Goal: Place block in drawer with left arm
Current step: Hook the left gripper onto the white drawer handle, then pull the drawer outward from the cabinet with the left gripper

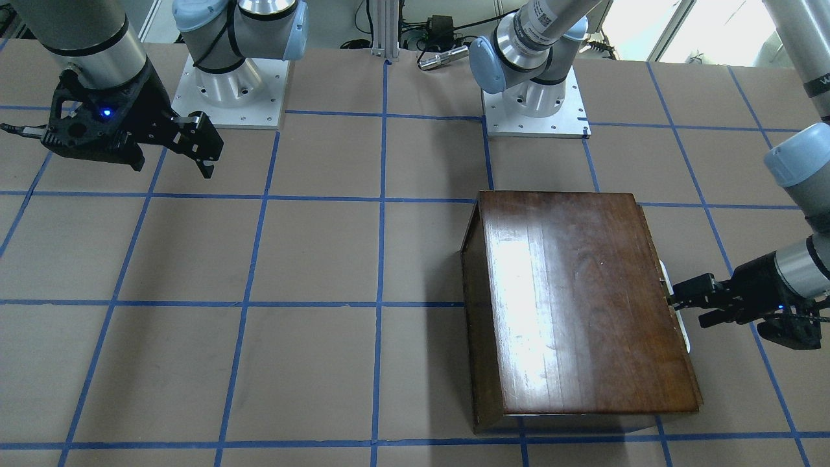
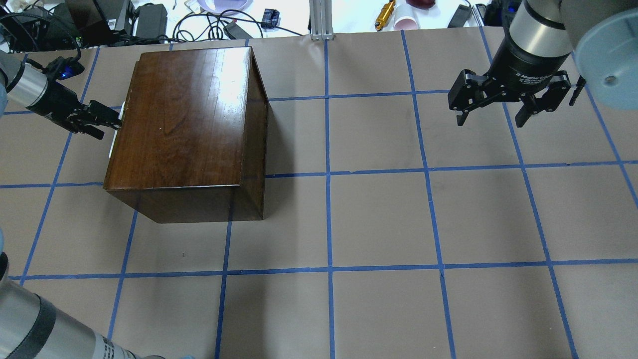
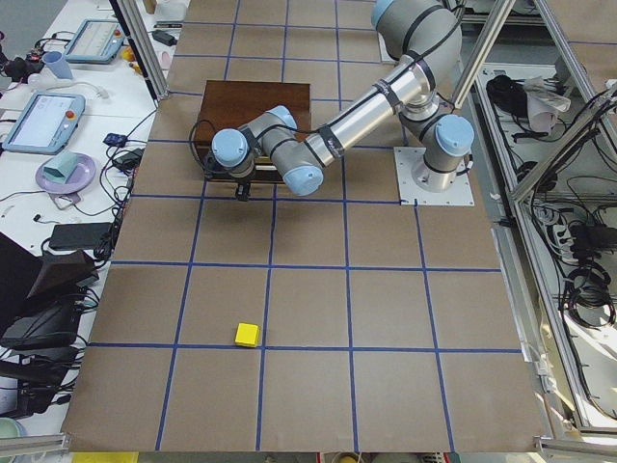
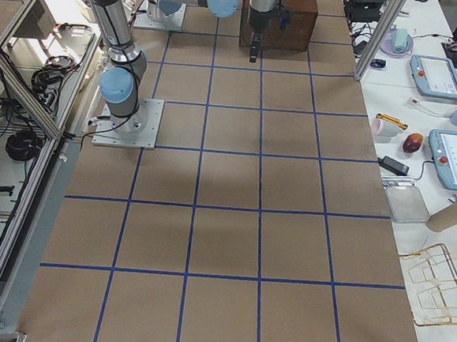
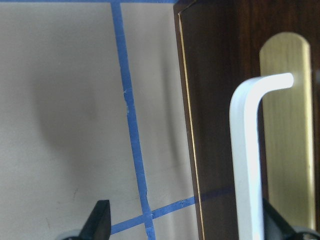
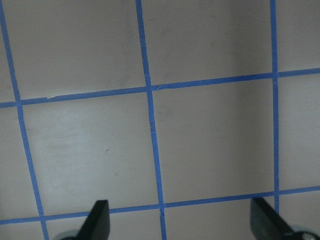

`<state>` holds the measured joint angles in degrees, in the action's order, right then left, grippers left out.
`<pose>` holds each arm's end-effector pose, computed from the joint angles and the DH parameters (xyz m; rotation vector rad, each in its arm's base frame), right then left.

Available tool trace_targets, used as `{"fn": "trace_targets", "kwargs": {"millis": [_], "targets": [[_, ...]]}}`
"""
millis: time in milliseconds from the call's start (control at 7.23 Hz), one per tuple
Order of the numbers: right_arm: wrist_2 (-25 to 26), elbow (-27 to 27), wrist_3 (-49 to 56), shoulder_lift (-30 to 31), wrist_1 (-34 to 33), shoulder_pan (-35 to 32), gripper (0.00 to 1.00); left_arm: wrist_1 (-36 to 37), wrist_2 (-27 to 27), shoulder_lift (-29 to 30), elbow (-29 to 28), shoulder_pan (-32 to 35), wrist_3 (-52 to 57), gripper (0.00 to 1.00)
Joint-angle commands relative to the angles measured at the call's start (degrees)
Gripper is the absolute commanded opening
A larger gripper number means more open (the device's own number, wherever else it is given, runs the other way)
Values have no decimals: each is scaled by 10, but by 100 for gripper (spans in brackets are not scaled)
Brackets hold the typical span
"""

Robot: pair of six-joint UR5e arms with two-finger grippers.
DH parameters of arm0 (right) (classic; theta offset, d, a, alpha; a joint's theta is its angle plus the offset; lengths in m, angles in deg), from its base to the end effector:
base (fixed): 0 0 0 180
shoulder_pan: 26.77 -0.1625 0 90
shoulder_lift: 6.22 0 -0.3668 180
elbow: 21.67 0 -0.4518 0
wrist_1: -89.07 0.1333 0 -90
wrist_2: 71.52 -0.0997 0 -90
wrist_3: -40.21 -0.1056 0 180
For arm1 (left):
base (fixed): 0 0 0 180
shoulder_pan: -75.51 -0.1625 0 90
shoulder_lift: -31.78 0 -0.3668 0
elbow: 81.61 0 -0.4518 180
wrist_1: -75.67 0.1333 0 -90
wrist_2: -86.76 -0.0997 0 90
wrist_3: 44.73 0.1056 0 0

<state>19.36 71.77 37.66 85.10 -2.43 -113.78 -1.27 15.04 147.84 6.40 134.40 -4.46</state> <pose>0.1032 -0.5477 0.4058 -0.1510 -3.1226 -0.0170 0.1946 -0.6445 0.1903 -0.1785 -2.7661 0.0432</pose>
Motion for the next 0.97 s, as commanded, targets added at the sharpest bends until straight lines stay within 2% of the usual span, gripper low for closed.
{"fn": "trace_targets", "kwargs": {"millis": [0, 830], "targets": [[0, 0, 0, 0, 0, 0, 100, 4, -6, 0, 0, -1, 4, 100], [0, 0, 0, 0, 0, 1, 100, 3, -18, 3, -15, -6, 33, 100]]}}
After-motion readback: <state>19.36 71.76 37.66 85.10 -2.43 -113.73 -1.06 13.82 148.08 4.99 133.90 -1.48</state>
